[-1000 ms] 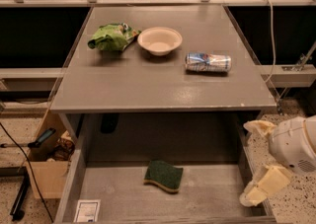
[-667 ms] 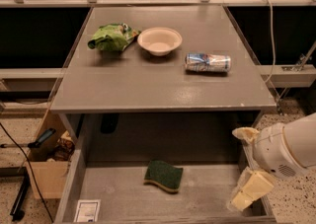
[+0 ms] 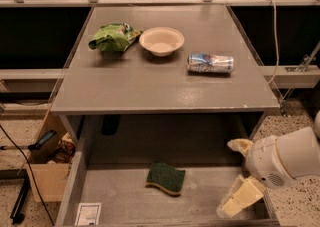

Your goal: Pick sponge from top drawer and place on counter

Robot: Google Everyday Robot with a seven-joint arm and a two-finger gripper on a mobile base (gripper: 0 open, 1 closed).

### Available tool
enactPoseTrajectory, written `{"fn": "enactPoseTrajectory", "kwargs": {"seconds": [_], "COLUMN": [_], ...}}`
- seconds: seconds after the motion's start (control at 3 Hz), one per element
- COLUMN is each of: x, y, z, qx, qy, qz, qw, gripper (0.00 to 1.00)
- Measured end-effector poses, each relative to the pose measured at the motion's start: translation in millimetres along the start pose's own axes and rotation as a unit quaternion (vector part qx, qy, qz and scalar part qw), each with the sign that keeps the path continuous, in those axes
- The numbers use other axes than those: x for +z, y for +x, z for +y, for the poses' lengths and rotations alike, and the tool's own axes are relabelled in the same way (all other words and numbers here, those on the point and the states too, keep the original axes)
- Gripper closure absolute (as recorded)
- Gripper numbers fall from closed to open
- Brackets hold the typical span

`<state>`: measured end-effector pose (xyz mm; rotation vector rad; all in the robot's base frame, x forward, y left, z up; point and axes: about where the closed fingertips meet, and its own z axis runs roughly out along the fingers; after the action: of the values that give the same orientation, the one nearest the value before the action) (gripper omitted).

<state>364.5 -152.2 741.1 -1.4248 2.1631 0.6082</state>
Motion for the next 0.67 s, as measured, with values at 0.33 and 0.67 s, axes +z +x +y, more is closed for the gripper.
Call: {"fn": "enactPoseTrajectory", "kwargs": {"seconds": [0.33, 0.67], "x": [30, 65], "y": [1, -5], "z": [-4, -12], "qx": [0.034, 0.057], "qy": [0.003, 0.021], "qz": [-0.023, -0.040], "qw": [0.9991, 0.9973], "gripper": [0.00, 0.00]}}
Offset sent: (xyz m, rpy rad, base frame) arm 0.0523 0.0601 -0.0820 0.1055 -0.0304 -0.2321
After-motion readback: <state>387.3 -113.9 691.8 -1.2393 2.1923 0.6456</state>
